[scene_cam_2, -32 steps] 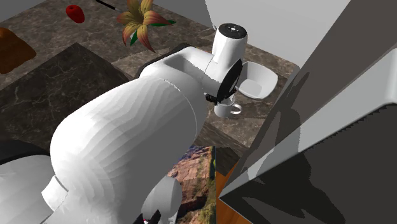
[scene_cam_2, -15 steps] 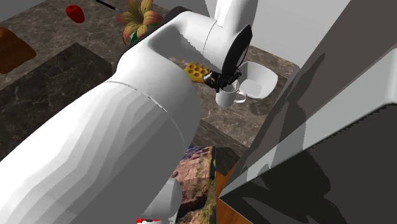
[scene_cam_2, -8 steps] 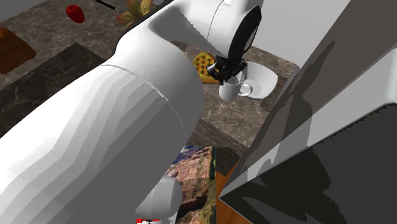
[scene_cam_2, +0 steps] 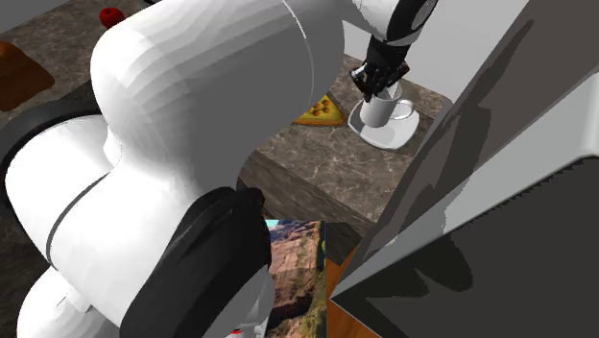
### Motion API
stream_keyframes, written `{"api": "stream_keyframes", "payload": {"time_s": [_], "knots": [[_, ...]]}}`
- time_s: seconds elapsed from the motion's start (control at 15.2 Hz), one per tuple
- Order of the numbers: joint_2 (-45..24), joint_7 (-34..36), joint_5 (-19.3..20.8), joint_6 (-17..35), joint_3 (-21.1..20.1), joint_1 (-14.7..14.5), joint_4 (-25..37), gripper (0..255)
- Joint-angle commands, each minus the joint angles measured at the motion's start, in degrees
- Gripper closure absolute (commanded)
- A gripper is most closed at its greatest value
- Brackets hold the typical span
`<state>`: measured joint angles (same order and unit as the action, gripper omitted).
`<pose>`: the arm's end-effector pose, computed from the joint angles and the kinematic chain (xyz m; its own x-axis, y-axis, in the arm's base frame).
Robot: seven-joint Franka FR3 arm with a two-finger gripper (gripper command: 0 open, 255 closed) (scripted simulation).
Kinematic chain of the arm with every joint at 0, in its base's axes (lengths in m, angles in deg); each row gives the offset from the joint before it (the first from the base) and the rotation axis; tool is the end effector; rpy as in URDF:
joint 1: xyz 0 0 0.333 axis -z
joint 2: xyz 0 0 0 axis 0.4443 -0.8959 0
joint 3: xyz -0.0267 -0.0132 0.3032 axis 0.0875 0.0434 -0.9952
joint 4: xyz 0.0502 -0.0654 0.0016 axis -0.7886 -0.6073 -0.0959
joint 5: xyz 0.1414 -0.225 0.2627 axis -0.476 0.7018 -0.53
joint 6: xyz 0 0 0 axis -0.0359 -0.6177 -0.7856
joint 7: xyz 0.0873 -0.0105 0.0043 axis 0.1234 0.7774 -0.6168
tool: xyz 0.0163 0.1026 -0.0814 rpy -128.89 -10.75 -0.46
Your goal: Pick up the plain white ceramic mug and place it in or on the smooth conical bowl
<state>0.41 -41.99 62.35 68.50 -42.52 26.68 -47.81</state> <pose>0.4127 -0.3214 0.5204 0.9602 0.2730 0.0594 0.2734 -0.9619 0.0018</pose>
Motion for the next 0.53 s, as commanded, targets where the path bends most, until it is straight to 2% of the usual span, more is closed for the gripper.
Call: {"api": "stream_keyframes", "payload": {"time_s": [0.0,0.2,0.46], "knots": [[-5.2,-3.0,-3.3,-1.4,1.6,0.4,5.6,255],[-14.4,-7.5,-9.3,-4.9,3.4,2.9,15.9,255],[-26.1,-11.7,-16.7,-11.0,3.4,9.1,31.0,255]]}}
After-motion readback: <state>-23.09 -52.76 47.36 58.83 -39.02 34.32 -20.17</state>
